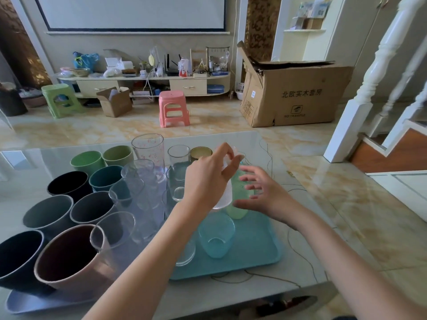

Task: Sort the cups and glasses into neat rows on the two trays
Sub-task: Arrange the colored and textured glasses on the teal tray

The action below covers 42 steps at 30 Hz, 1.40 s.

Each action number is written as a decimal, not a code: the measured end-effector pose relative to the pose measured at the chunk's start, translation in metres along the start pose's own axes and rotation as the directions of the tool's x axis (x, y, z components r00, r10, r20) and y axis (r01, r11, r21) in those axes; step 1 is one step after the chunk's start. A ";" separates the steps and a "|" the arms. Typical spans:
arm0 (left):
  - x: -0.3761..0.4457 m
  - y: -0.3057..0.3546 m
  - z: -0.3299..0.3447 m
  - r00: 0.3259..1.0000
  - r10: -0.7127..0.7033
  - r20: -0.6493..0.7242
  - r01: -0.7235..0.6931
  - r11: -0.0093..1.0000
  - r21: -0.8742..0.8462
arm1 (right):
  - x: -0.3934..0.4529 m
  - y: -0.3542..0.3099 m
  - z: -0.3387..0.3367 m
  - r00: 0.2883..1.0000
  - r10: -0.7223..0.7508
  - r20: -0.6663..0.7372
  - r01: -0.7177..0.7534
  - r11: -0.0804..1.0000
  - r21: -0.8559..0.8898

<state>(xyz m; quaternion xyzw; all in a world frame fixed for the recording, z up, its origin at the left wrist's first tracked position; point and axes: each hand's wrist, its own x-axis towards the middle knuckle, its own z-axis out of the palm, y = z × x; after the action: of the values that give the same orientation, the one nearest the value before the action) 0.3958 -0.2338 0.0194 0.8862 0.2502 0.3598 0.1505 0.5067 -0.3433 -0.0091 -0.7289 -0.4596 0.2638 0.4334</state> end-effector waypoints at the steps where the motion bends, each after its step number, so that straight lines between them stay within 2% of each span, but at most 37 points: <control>1: -0.003 0.006 0.004 0.999 0.041 0.006 -0.041 0.999 -0.009 | -0.001 -0.008 0.004 0.999 -0.027 0.018 0.026 0.999 0.023; 5: -0.012 0.024 0.011 0.971 0.235 0.038 -0.236 0.972 0.012 | -0.007 -0.027 0.005 0.996 -0.078 -0.031 0.077 0.996 -0.053; 7: -0.012 0.019 0.006 0.966 0.259 0.028 -0.259 0.966 0.008 | -0.011 -0.024 -0.004 0.996 -0.066 -0.054 0.061 0.995 -0.078; 10: -0.011 -0.008 -0.006 0.990 0.138 0.005 -0.138 0.990 -0.022 | -0.019 -0.013 -0.026 0.995 0.020 -0.097 -0.028 0.997 -0.075; 13: -0.020 -0.041 -0.011 0.991 -0.032 0.132 0.012 0.989 0.150 | -0.026 0.002 -0.038 0.993 0.092 -0.077 -0.101 0.986 -0.130; 16: -0.040 -0.049 -0.004 0.957 -0.088 0.276 0.026 0.975 0.221 | -0.034 0.008 -0.032 0.991 0.130 0.006 -0.126 0.966 -0.225; 22: -0.065 -0.054 0.005 0.913 -0.123 0.388 0.014 0.962 0.271 | -0.037 0.023 -0.007 0.974 0.195 0.117 -0.152 0.941 -0.304; 25: -0.067 -0.056 0.006 0.918 -0.128 0.375 0.025 0.963 0.267 | -0.034 0.028 0.003 0.969 0.209 0.135 -0.150 0.925 -0.350; 34: -0.071 -0.060 0.009 0.936 -0.143 0.323 0.057 0.964 0.261 | -0.029 0.039 0.017 0.963 0.218 0.156 -0.165 0.942 -0.294; 42: -0.073 -0.059 0.011 0.939 -0.173 0.297 0.101 0.965 0.244 | -0.028 0.040 0.015 0.957 0.236 0.167 -0.173 0.930 -0.324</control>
<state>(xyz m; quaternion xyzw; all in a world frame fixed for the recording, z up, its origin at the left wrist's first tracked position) 0.3390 -0.2261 -0.0550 0.9238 0.3234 0.1714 0.1121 0.4997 -0.3706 -0.0516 -0.8006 -0.4579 0.3062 0.2359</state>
